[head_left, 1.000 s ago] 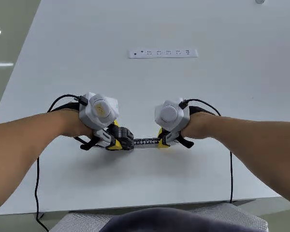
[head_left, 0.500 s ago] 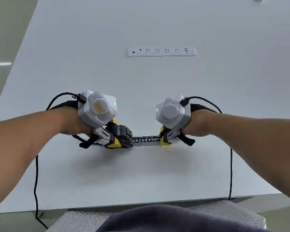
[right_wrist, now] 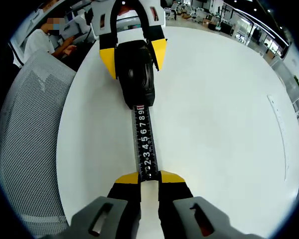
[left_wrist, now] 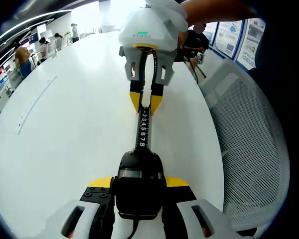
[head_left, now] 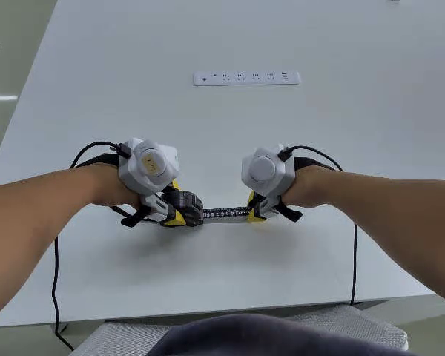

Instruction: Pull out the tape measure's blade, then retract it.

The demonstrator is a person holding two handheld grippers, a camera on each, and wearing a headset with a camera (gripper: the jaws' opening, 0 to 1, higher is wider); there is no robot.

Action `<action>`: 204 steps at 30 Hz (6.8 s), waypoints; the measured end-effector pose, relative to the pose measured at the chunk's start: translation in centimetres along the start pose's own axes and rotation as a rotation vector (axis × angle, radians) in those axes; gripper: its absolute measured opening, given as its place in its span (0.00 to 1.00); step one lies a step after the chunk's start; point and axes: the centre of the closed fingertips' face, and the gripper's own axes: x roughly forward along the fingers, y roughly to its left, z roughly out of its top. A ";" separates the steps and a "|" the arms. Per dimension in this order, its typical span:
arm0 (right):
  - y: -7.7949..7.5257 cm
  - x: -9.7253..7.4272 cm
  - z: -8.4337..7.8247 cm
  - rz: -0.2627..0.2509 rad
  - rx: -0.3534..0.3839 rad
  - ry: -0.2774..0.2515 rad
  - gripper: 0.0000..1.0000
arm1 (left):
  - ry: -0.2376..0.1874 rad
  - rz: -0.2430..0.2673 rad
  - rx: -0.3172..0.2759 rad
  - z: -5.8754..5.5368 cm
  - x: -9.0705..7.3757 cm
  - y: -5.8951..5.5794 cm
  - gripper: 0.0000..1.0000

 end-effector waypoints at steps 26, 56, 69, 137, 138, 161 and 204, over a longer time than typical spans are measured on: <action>-0.1 -0.6 -1.2 0.000 -0.001 0.017 0.11 | 0.000 0.004 0.001 0.1 0.1 0.1 0.33; -0.2 -1.5 -3.4 -0.010 0.013 0.034 0.11 | -0.006 0.010 -0.004 0.2 -0.2 -0.1 0.33; -0.3 -1.7 -3.9 -0.010 0.021 0.035 0.11 | -0.008 0.008 -0.005 0.2 -0.2 0.0 0.33; -0.7 -2.9 -7.0 -0.019 0.046 0.050 0.12 | -0.014 0.013 -0.018 0.1 -0.1 0.0 0.33; -0.7 -2.9 -7.0 -0.019 0.046 0.050 0.12 | -0.015 0.014 -0.018 0.1 -0.1 0.0 0.33; -0.8 -3.4 -8.1 -0.021 0.059 0.057 0.12 | -0.016 0.013 -0.022 0.1 -0.1 -0.1 0.33; -0.8 -4.2 -9.9 -0.030 0.087 0.068 0.12 | -0.015 0.011 -0.031 0.1 0.0 0.0 0.33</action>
